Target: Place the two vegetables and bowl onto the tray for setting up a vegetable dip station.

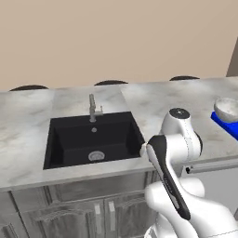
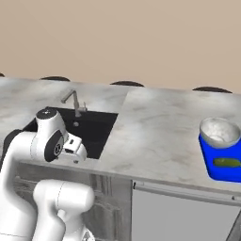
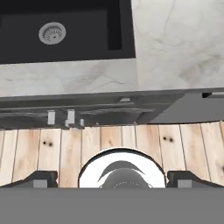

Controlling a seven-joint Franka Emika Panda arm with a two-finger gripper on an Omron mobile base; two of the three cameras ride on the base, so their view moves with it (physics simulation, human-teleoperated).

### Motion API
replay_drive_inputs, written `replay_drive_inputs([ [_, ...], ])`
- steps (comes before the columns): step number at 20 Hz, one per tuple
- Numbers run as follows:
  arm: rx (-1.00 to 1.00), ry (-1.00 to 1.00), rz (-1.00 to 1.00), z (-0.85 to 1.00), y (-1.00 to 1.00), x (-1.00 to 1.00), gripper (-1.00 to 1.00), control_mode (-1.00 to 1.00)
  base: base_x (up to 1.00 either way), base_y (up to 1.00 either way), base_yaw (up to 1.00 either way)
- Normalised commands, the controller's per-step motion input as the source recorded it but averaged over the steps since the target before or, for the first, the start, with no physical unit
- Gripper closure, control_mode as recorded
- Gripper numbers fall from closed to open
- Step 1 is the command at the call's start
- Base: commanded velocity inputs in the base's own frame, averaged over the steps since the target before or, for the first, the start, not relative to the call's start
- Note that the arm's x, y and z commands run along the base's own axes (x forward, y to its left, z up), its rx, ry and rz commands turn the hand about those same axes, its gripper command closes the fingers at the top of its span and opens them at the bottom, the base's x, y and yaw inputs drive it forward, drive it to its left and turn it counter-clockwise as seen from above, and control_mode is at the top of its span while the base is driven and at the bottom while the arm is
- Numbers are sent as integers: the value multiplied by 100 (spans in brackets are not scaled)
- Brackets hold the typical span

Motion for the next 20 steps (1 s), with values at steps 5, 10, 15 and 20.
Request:
replay_drive_inputs([
  [5, 0, 0, 0, 0, 0, 0, -100, 100, 4, 68, -1],
  [10, 0, 0, 0, 0, 0, 0, -100, 100, 5, 67, -2],
  [15, 0, 0, 0, 0, 0, 0, -100, 100, 8, 68, -1],
  [20, 0, 0, 0, 0, 0, 0, -100, 100, 9, 67, -1],
])
